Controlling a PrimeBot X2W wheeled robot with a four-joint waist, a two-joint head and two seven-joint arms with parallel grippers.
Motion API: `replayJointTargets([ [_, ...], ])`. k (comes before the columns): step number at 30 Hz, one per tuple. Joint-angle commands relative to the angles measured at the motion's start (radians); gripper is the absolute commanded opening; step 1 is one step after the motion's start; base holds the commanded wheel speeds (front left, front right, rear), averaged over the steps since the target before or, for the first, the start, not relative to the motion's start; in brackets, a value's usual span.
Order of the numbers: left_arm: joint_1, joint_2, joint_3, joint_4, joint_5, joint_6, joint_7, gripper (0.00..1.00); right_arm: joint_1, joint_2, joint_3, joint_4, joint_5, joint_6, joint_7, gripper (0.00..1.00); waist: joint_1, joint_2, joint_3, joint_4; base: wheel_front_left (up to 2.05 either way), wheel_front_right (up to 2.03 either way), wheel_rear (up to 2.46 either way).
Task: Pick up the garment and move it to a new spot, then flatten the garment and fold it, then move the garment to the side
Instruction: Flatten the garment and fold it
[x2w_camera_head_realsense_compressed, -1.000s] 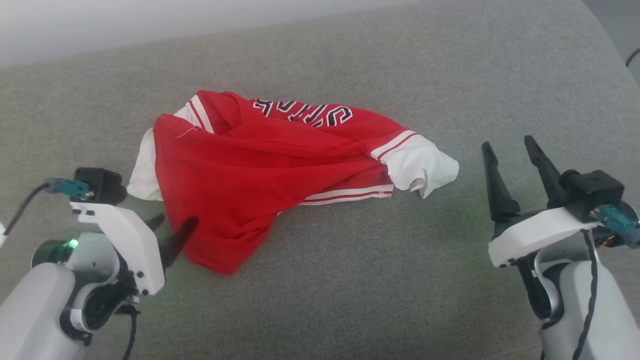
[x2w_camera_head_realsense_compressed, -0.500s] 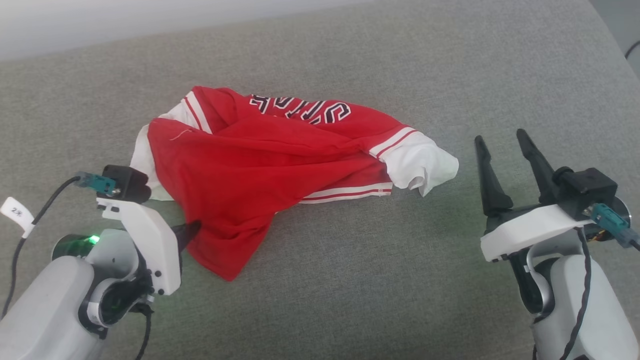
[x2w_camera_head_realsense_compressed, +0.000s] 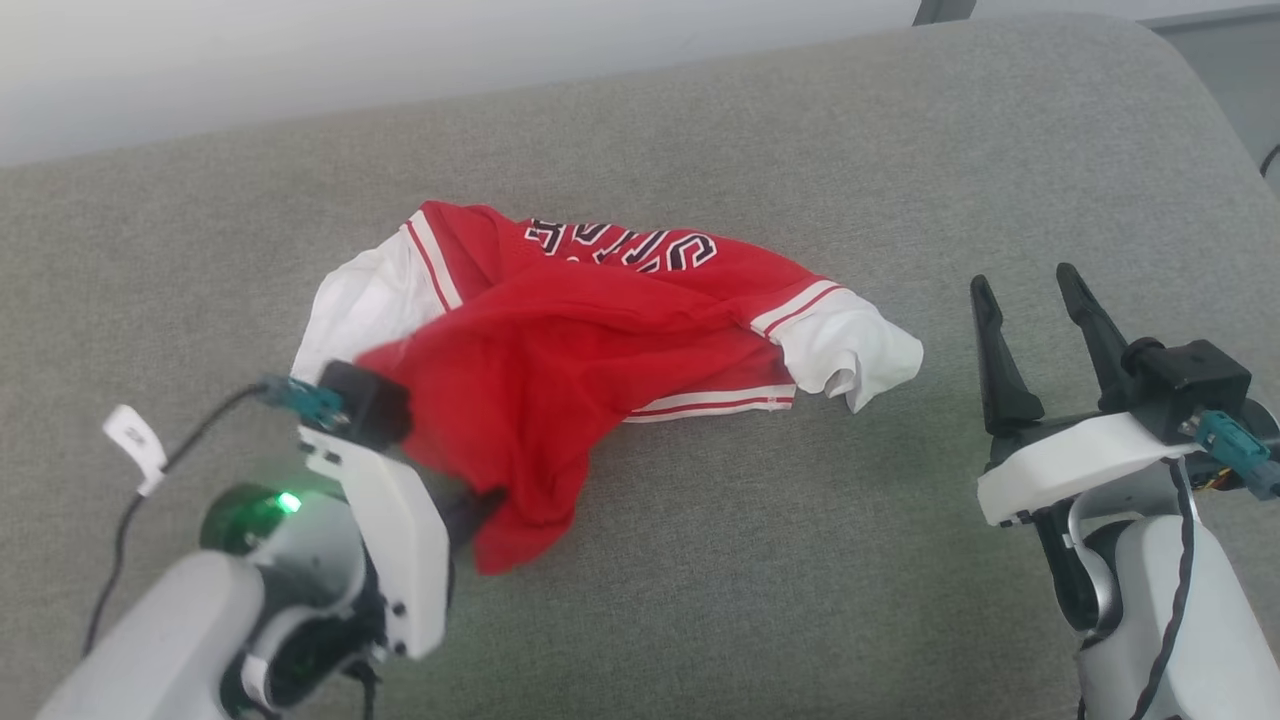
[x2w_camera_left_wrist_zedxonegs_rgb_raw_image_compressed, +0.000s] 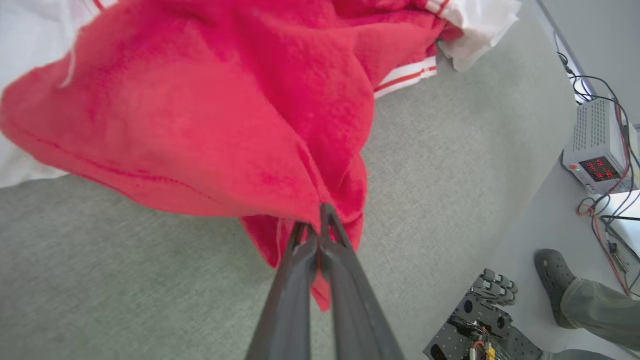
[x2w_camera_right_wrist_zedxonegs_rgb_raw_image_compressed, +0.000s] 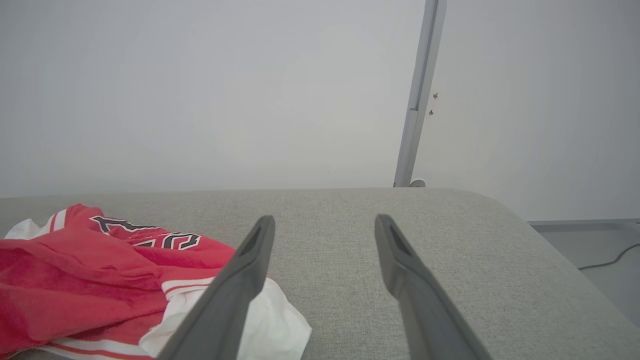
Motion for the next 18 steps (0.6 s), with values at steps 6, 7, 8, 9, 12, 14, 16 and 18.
replayJointTargets([
  [6,0.069,-0.013,-0.053,-0.055,-0.020,0.028,0.054,0.00,0.015,-0.005,0.002,-0.004,0.010,0.000,0.005,1.00,0.0000,-0.0001,-0.005,-0.015,0.00,0.00,0.00],
  [7,0.078,-0.017,-0.060,-0.050,-0.023,0.032,0.059,0.00,0.017,-0.004,0.003,-0.004,0.010,0.000,0.006,1.00,0.0000,-0.0001,-0.005,-0.019,0.00,0.00,0.00],
  [8,0.085,-0.017,-0.067,-0.043,-0.021,0.030,0.060,0.00,0.019,-0.002,0.004,-0.005,0.009,0.000,0.006,1.00,0.0000,-0.0001,-0.005,-0.022,0.00,0.00,0.00],
  [9,0.088,-0.018,-0.071,-0.033,-0.020,0.028,0.060,0.00,0.020,0.000,0.007,-0.006,0.009,0.000,0.008,1.00,0.0000,-0.0001,-0.005,-0.025,0.00,0.00,0.00],
  [12,0.089,-0.014,-0.079,0.004,0.001,0.022,0.047,0.67,0.020,0.004,0.011,-0.003,0.010,0.000,0.012,1.00,0.0000,-0.0001,-0.006,-0.031,0.00,0.00,0.00],
  [14,0.088,-0.026,-0.074,0.026,-0.010,0.019,0.035,1.00,0.018,0.006,0.007,-0.001,0.008,0.000,0.007,1.00,0.0000,-0.0001,-0.009,-0.032,0.00,0.00,0.00],
  [16,0.079,-0.025,-0.068,0.039,-0.015,0.016,0.030,1.00,0.018,0.008,0.003,0.002,0.008,0.000,0.002,1.00,0.0000,-0.0001,-0.012,-0.030,0.00,0.00,0.00],
  [18,0.066,-0.024,-0.061,0.041,-0.014,0.015,0.025,1.00,0.019,0.010,-0.001,0.004,0.005,0.000,0.000,1.00,0.0000,-0.0001,-0.017,-0.027,0.00,0.00,0.00],
])
